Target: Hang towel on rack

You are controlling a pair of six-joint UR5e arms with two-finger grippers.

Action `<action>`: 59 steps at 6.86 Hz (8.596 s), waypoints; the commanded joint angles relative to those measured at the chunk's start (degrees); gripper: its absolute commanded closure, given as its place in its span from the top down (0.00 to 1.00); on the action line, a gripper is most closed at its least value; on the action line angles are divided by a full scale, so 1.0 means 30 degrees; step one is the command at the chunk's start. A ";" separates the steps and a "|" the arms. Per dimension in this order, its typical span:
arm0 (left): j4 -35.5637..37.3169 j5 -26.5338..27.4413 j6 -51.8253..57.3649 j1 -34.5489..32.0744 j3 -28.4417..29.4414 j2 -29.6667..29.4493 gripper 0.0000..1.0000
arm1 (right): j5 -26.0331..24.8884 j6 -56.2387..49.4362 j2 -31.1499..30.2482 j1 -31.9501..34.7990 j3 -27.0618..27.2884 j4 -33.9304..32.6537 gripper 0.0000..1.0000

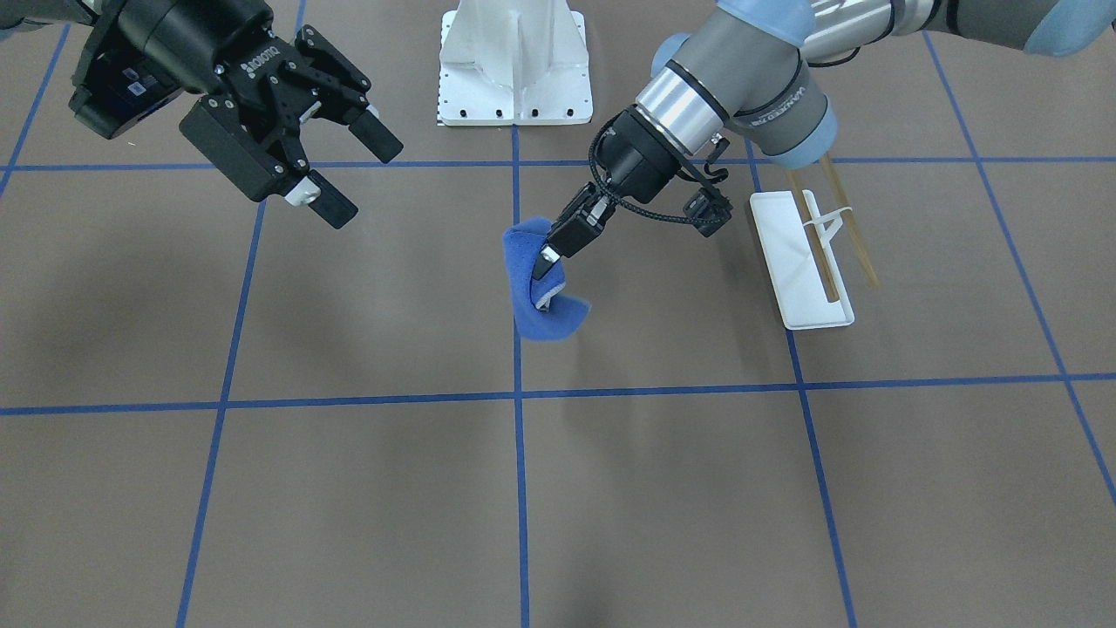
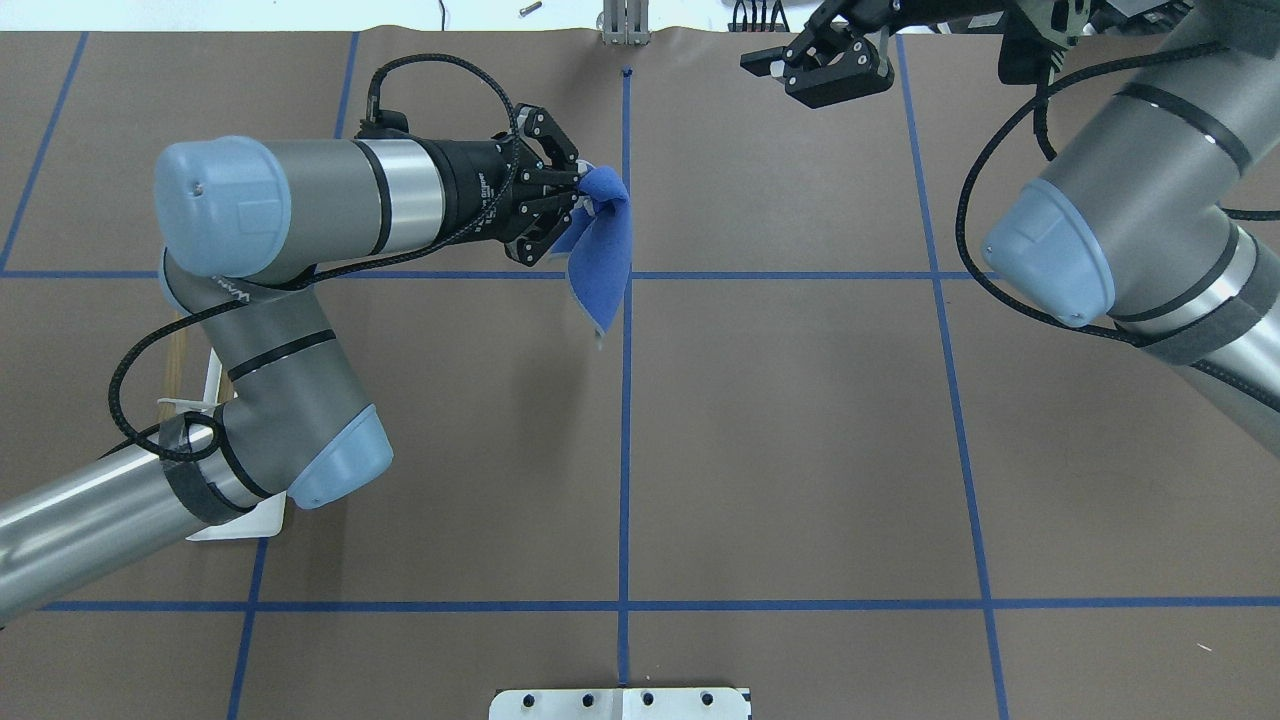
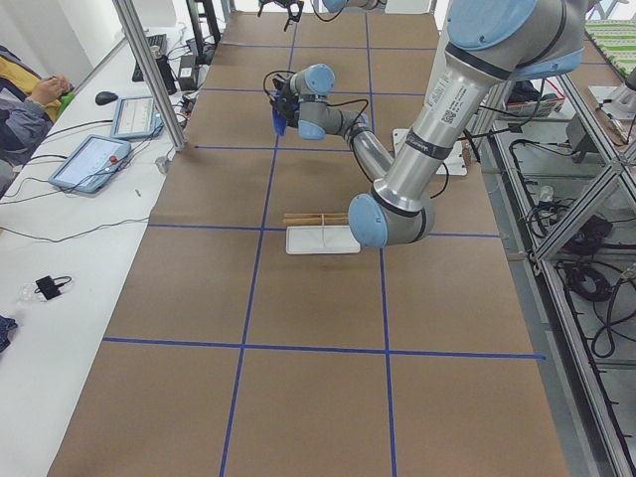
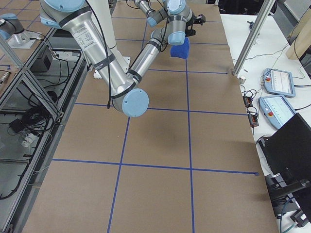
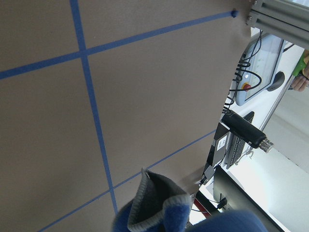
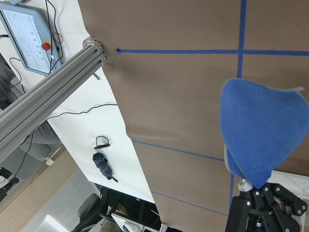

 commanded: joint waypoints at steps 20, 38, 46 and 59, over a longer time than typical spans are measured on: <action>-1.1747 1.9402 2.2228 0.7461 -0.3419 1.7617 0.00 | -0.2929 -1.3709 -0.3160 -0.1461 0.1172 -0.0068 1.00; -1.3819 1.6679 2.0556 0.5135 0.0164 1.7593 0.98 | -0.4014 -1.5480 -0.4004 -0.1493 0.1085 -0.0184 1.00; 0.8575 -0.1384 3.6637 -1.1396 0.0603 0.7808 0.98 | 0.2892 -3.6529 -0.6673 0.6203 -0.5292 -0.0302 1.00; 1.9174 -1.1966 4.8361 -1.6387 0.2655 0.7834 0.98 | 0.4131 -5.9119 -0.9497 0.9847 -0.5918 -1.1596 1.00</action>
